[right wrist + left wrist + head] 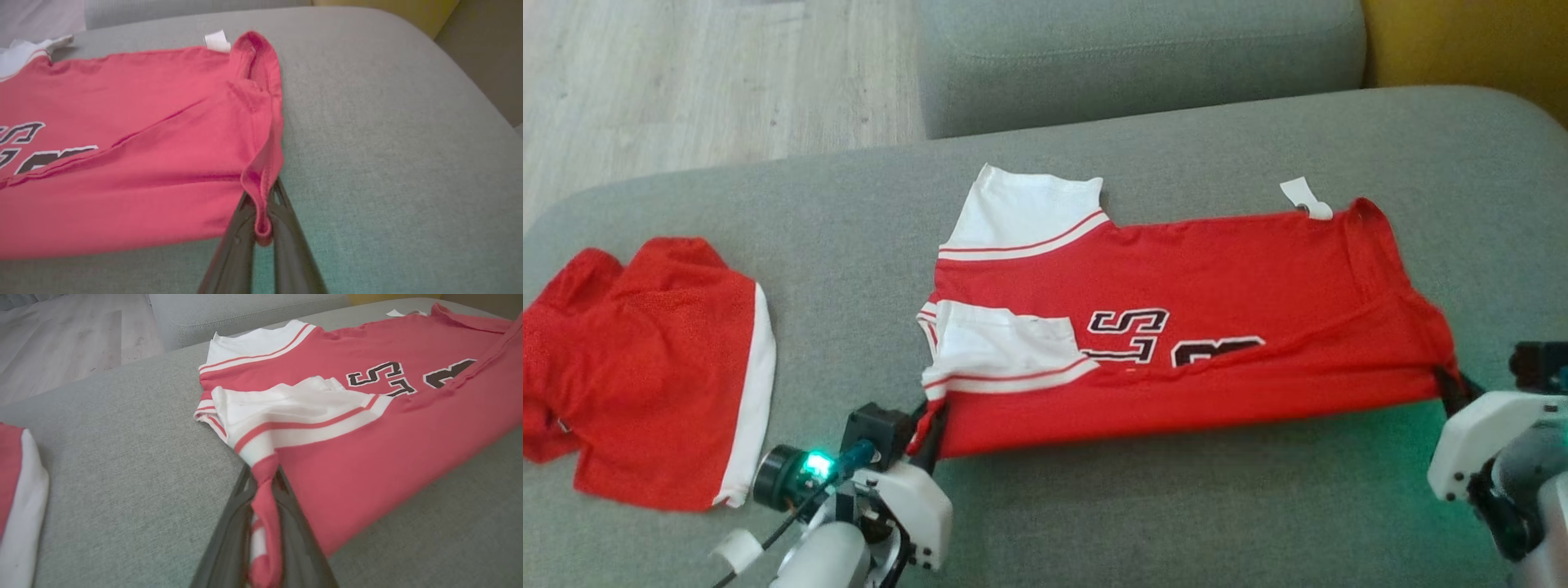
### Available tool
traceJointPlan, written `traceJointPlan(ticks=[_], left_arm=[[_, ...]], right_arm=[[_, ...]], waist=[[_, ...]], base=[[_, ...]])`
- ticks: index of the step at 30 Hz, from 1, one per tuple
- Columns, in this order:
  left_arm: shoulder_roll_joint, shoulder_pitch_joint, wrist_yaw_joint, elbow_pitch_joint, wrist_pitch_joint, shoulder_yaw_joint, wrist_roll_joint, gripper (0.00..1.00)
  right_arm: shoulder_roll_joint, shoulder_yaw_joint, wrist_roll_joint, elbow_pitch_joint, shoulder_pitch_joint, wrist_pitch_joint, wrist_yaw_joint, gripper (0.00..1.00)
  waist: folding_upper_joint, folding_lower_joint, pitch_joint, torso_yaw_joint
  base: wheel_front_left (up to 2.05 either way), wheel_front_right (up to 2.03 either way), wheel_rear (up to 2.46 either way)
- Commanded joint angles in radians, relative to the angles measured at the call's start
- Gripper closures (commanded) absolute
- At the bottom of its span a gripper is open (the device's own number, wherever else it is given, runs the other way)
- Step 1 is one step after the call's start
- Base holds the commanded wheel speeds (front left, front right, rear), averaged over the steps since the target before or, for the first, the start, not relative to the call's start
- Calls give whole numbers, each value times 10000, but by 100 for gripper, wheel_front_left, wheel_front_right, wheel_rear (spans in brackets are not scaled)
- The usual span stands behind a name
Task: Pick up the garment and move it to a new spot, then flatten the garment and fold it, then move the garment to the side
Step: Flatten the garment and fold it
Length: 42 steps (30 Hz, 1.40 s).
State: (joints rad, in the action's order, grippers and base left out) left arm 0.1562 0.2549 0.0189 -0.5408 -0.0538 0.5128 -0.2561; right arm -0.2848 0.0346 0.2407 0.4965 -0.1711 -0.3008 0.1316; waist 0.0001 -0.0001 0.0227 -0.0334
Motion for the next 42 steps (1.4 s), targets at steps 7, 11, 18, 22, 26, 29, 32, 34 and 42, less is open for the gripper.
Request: traceJointPlan(ticks=[7, 11, 18, 22, 26, 29, 32, 34, 42], left_arm=[[294, 391, -676, 895, 419, -655, -45, 0], [116, 526, -1013, 1334, 1486, -1021, -174, 0], [-231, 707, -1196, 2128, 3046, -1628, -408, 0], [-104, 1322, -856, 2418, 3140, -1656, -140, 0], [227, 2258, -410, 2102, 2961, -1501, 64, 0], [675, 3588, 294, 1492, 1996, -1332, 106, 0], [1171, 4955, 802, 624, 846, -1165, 20, 0], [1453, 5739, 976, -55, 28, -1063, -194, 0], [2450, 7595, 1113, -1991, -2013, 23, -1361, 0]], right_arm=[[733, 1028, -810, -1856, 7, 1553, -9, 0], [1423, 1159, -1055, -2704, 89, 3043, -9, 0], [2213, 663, -1501, -3313, 522, 5023, -9, 0], [2325, 693, -1590, -3229, 338, 5345, -9, 0], [2339, 774, -1474, -3262, 64, 5424, -9, 0], [2342, 724, -1292, -3256, -276, 5475, -9, 0], [2343, 561, -1158, -3174, -613, 5527, -9, 0], [2344, 420, -1031, -3112, -819, 5556, -9, 0], [2345, -151, -593, -2946, -1357, 5618, -9, 0]], waist=[[-1, 1, 300, -14], [-1, 1, 432, -71], [-1, 1, 800, -346], [-1, 1, 1344, -663], [-1, 1, 1802, -896], [-1, 1, 2354, -1209], [-1, 1, 2791, -1586], [-1, 1, 3064, -1855], [-1, 1, 3809, -2796]], base=[[0, 0, 0], [0, 0, 0], [0, 0, 0], [0, 0, 0], [0, 0, 0], [0, 0, 0], [0, 0, 0], [0, 0, 0], [0, 0, 0]])
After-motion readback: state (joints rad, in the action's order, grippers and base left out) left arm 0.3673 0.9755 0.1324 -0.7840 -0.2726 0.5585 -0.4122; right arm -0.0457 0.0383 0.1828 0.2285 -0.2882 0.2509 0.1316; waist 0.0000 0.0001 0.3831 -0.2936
